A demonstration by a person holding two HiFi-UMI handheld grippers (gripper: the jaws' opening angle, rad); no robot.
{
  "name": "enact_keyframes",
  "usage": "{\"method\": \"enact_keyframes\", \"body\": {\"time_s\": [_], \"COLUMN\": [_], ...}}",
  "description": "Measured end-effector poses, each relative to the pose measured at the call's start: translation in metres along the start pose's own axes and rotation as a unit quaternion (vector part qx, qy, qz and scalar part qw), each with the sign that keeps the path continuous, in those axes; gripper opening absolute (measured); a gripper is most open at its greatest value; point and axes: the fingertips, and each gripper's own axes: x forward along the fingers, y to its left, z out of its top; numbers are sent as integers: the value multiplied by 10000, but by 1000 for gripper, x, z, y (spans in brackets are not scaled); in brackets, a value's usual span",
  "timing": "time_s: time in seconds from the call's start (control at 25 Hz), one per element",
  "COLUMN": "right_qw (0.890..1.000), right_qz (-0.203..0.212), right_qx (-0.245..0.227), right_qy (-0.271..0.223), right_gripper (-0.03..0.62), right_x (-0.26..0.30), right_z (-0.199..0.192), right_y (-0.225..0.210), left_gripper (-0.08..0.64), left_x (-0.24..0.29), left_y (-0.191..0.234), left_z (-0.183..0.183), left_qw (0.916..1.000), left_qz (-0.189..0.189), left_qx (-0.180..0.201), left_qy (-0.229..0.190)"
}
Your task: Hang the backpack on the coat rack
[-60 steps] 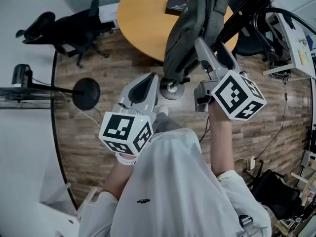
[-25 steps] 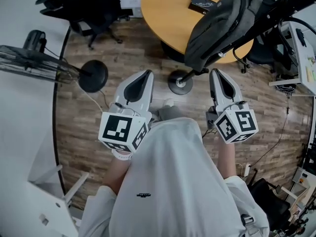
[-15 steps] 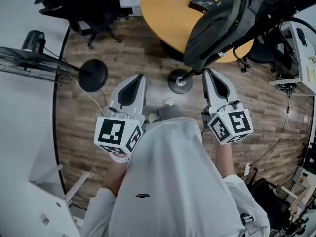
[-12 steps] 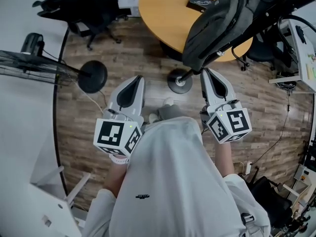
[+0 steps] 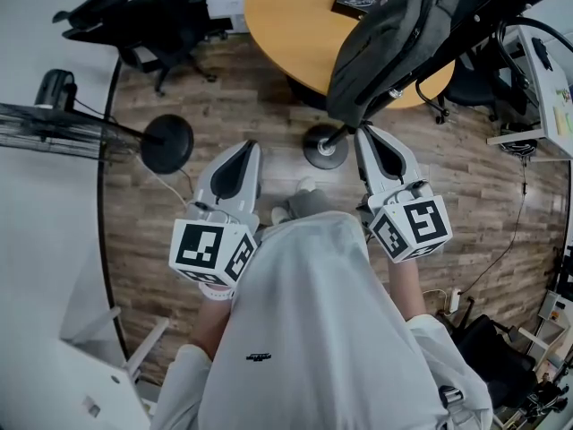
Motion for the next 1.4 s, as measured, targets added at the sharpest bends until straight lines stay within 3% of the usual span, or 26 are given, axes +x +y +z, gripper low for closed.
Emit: {"method": "enact_keyframes", "body": {"time_s": [1.4], "right_qw": [9999], "right_qz": [-75], "right_qx": [47], "right_qy": [74], "right_gripper": [2], "right_x": [-12], "right_z": [-7], "right_y": [-5], "left_gripper": [18], "left_x": [0], "left_y": [-11], "left_z": [-6], "left_qw": [9999], "left_qz": [-53], "left_qx": [-56], "left_qy": [68]}}
